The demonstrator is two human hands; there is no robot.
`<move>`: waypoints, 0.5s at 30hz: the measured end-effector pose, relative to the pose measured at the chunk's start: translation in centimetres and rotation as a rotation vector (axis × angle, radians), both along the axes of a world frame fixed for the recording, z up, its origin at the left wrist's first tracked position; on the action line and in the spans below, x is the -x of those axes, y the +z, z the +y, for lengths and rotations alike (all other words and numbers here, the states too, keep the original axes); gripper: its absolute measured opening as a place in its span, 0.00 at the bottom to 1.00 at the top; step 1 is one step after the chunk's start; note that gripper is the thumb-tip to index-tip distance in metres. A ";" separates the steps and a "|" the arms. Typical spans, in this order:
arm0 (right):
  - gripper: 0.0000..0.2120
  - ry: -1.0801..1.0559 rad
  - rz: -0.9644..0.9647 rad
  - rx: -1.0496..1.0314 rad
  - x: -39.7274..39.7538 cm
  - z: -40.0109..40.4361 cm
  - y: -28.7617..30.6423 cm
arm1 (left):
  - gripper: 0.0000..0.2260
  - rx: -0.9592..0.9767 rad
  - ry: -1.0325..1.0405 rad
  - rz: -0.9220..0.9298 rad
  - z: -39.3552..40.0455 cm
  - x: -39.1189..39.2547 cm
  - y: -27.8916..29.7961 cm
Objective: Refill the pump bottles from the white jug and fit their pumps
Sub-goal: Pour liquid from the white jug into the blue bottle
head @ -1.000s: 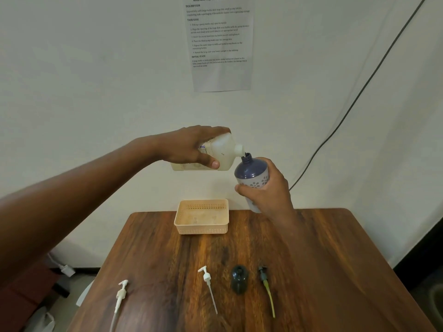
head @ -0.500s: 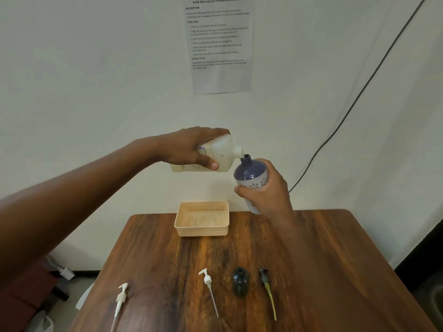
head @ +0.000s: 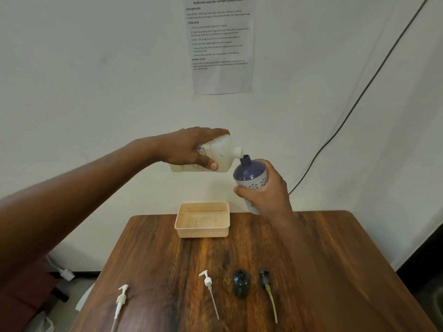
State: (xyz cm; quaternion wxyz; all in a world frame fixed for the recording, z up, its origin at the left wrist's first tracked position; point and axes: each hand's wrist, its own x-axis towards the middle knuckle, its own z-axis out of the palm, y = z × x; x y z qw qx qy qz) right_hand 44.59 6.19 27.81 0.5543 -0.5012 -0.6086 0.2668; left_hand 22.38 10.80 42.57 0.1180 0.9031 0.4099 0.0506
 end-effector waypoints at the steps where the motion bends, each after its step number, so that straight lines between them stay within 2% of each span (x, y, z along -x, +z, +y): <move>1: 0.34 0.001 -0.001 0.004 0.0 0.0 0.0 | 0.35 -0.002 0.001 0.001 0.0 0.0 0.0; 5: 0.33 0.003 0.002 0.004 -0.2 0.1 0.0 | 0.37 0.002 0.011 0.002 -0.1 -0.1 0.1; 10: 0.33 0.010 0.007 0.006 -0.2 0.1 0.1 | 0.33 0.005 0.013 -0.012 0.4 0.0 -0.2; 15: 0.34 0.015 0.004 0.016 -0.3 0.1 0.0 | 0.34 -0.004 0.006 0.001 0.5 0.0 -0.2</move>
